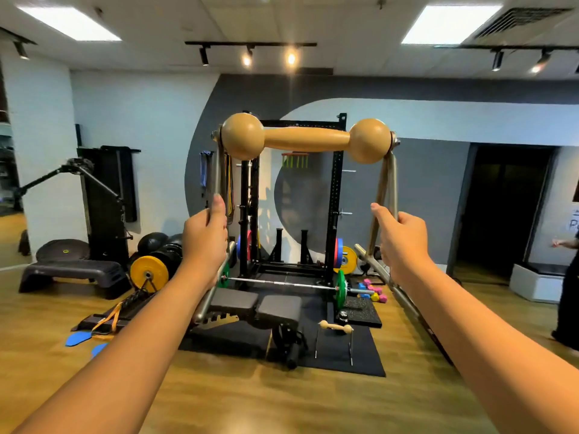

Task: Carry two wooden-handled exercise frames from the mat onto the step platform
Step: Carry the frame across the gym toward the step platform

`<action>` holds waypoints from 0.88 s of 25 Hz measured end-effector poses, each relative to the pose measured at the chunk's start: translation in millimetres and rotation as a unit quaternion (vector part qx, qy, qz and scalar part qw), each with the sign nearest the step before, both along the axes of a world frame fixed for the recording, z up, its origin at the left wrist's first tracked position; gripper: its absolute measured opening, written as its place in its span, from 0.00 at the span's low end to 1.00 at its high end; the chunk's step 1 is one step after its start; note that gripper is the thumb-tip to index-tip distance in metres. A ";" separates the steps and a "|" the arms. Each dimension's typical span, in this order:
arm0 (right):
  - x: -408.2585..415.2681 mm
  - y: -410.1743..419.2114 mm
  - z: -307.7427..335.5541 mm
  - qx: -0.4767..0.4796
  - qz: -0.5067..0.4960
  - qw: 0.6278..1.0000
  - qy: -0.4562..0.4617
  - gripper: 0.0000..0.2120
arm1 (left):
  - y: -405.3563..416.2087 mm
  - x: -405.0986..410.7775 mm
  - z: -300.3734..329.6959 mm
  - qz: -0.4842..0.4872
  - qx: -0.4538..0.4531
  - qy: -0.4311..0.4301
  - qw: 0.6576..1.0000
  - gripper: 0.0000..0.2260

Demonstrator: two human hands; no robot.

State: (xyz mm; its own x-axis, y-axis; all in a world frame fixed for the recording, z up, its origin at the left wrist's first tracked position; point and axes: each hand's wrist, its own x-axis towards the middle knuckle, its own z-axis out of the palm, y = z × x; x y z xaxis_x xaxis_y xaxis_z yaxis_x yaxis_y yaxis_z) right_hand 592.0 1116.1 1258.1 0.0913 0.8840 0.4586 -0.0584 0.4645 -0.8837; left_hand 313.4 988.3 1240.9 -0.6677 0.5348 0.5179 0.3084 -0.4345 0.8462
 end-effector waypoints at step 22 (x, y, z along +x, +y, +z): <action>-288.4 435.4 -24.8 -0.001 0.131 0.991 0.017 0.12 | 358.1 -234.8 -2.8 0.085 -0.015 -0.027 0.996 0.23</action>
